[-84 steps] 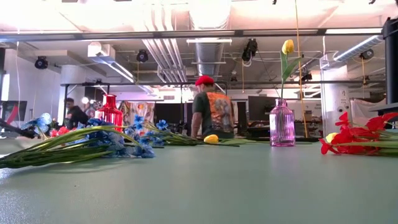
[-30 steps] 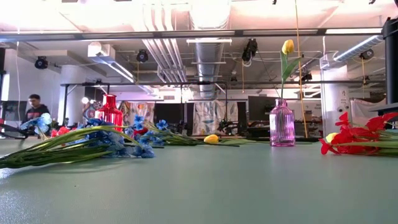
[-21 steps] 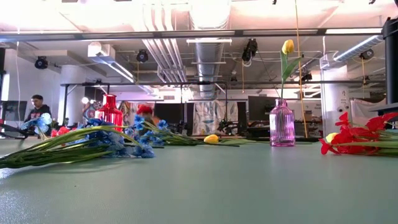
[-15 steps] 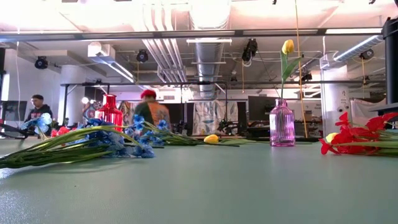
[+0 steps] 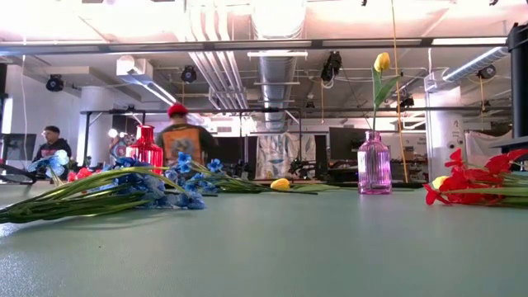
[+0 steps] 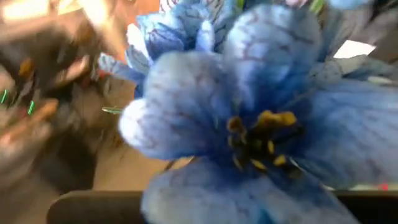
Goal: Sort flowers into vase by color
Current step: Put the bottom right blue flower into the red vase, then put the bottom red flower into the green vase
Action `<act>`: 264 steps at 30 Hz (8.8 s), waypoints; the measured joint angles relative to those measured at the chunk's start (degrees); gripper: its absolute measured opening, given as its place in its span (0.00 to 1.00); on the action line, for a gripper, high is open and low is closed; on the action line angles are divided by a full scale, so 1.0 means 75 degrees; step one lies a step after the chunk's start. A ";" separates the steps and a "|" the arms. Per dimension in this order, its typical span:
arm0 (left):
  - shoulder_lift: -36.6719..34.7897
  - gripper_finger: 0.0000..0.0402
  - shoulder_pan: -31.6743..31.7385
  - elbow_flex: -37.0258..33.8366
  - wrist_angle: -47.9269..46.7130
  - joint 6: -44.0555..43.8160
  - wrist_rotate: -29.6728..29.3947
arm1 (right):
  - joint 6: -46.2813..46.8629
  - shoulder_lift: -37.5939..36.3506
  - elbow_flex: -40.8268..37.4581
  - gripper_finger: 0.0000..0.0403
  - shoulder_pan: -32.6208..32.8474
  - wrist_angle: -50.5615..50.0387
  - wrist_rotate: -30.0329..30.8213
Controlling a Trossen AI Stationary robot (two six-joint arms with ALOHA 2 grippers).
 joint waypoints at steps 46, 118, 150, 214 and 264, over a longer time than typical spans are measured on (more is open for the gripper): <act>-0.3745 0.00 0.0115 -0.5718 0.1615 -0.2676 -0.0771 | 0.0857 -0.0705 -0.0742 0.56 0.0020 -0.1769 0.0046; -0.3785 0.72 0.0109 -0.4194 -0.2969 -0.5937 0.0709 | 0.2011 -0.0670 -0.3221 0.56 -0.0122 -0.1759 -0.0318; -0.4095 0.69 0.0107 -0.4433 -0.2945 -0.5180 -0.1435 | 0.1649 0.1019 -0.3397 0.75 -0.1049 0.0085 -0.0825; -0.3863 0.69 -0.1465 -0.4491 -0.1282 -0.5263 0.0337 | 0.9360 -0.1177 -0.3244 0.78 0.2469 -0.8630 -0.1266; -0.3134 0.69 -0.1794 -0.3601 0.0083 -0.3490 0.0027 | 1.4542 -0.1186 -0.7233 0.25 0.3870 -0.6063 -0.2815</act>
